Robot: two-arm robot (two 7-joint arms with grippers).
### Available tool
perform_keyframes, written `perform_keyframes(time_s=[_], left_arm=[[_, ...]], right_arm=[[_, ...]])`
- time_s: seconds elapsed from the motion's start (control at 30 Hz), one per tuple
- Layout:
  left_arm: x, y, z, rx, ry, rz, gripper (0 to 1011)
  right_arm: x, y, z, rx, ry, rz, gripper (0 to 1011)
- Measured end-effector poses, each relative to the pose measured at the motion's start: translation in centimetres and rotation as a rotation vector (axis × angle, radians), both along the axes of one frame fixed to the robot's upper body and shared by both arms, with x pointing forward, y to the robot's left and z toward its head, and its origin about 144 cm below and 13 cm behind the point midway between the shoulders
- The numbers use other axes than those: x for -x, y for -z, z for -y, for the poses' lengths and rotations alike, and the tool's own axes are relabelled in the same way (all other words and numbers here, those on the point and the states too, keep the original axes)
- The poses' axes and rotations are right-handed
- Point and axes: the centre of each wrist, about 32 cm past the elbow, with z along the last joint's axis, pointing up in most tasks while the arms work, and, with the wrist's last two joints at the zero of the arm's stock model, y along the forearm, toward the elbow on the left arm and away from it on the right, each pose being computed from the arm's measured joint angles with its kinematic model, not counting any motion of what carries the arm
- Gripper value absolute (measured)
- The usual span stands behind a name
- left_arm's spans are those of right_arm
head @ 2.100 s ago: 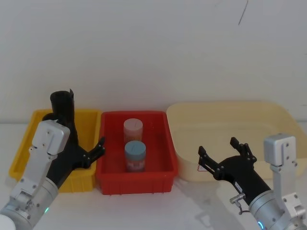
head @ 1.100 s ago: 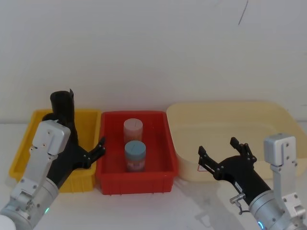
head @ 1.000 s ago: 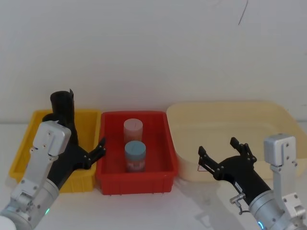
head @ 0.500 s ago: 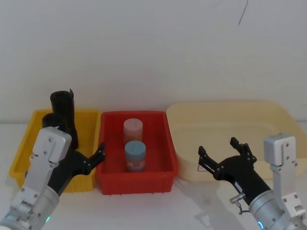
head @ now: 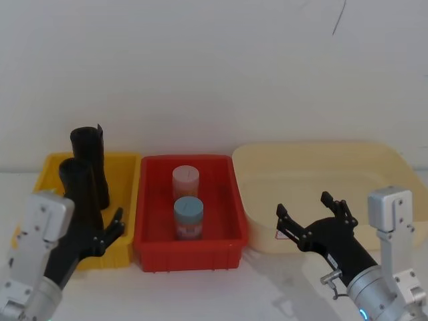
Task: Pick up the garbage bag with the one hand and transfer it to the other hand.
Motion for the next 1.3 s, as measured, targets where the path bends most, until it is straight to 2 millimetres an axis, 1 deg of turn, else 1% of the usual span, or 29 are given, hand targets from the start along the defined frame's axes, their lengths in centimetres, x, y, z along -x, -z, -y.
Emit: perform_keyframes(time_s=[0.27, 0.5, 1.3], left_arm=[[0.8, 0.1, -0.7, 0.015, -0.042, -0.011, 1000], [0.8, 0.1, -0.9, 0.032, -0.058, -0.019, 1000], [-2.0, 0.7, -1.5, 0.102, -0.064, -0.011, 1000]], right_arm=[[0.0, 0.0, 0.0, 0.000, 0.000, 0.000, 1000], [0.0, 0.0, 0.0, 0.000, 0.000, 0.000, 1000], [0.0, 0.0, 0.0, 0.000, 0.000, 0.000, 1001]])
